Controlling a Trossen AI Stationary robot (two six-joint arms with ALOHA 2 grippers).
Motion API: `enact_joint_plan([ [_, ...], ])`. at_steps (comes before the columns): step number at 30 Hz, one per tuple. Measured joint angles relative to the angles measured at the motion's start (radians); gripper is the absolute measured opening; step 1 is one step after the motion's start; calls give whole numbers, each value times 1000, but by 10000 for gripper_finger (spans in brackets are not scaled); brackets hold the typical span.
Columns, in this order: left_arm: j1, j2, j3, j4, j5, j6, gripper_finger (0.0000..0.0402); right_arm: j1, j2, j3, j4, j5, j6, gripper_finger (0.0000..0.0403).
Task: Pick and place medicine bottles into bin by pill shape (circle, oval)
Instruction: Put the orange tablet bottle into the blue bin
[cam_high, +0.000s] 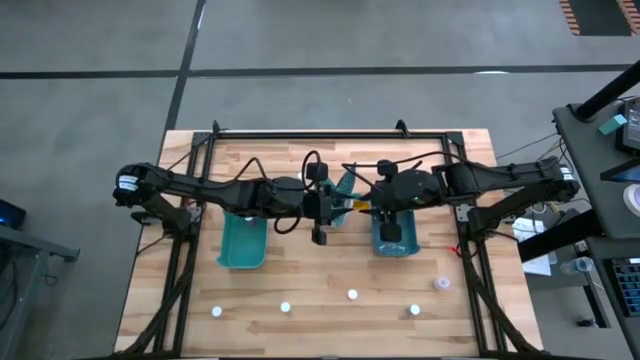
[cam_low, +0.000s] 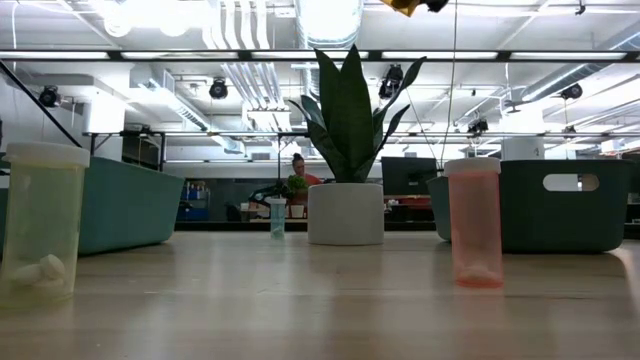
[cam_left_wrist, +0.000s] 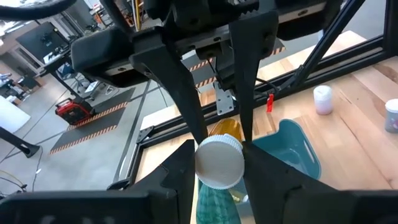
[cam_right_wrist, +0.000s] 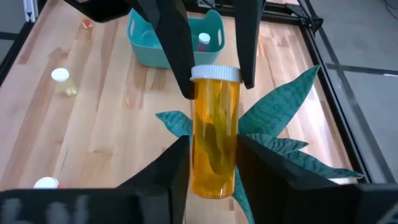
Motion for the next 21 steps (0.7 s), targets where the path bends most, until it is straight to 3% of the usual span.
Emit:
enact_joint_plan([
  [7,0,0,0,6,1,-1,126,0,2,-1,-13,0,0,81],
  [15,-1,-7,0,2,1,-3,129,0,1,-1,-18,0,0,93],
  [21,-1,-54,-1,-23,0,-4,130,0,-11,8,-130,-1,25,92],
])
